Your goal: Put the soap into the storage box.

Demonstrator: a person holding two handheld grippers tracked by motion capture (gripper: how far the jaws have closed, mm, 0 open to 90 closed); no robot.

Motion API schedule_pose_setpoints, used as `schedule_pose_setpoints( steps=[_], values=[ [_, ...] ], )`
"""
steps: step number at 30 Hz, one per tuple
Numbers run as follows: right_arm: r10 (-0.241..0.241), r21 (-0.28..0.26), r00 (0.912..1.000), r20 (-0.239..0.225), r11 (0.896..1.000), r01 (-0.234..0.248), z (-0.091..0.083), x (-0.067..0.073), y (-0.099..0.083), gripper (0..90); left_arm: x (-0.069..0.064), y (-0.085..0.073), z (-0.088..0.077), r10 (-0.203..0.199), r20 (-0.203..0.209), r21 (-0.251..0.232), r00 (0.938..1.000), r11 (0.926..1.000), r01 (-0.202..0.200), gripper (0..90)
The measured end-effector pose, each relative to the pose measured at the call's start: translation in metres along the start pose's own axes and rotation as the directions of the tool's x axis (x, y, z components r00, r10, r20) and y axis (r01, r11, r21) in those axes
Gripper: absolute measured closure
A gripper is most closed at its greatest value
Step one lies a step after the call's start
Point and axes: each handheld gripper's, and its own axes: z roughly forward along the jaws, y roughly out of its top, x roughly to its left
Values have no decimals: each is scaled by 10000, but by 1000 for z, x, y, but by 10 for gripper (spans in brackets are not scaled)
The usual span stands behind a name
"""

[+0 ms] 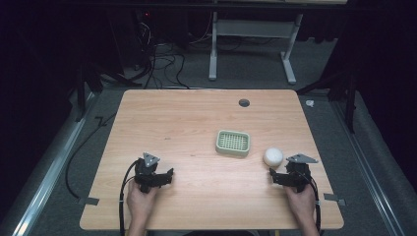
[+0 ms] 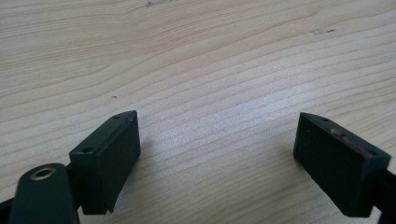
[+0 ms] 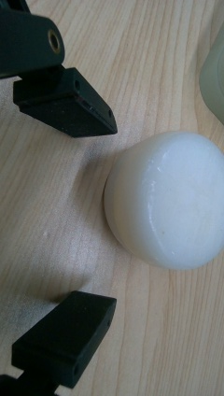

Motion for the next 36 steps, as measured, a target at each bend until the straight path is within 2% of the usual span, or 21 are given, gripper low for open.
schedule_pose_setpoints(
  steps=[23, 29, 36],
  values=[
    [-59, 5, 9999, -117, 10000, 59, 0, -1, 0, 149, 0, 0, 0, 16, 1, 7, 10000, 10000, -16, 152],
    [-86, 292, 9998, -168, 9995, 91, -1, -2, 3, 140, 0, 0, 0, 19, 1, 25, 10000, 10000, -19, 152],
    [-27, -19, 9996, -287, 10000, 27, -7, 0, 8, 135, 0, 0, 0, 9, -2, 7, 10000, 10000, -9, 153]
  ],
)
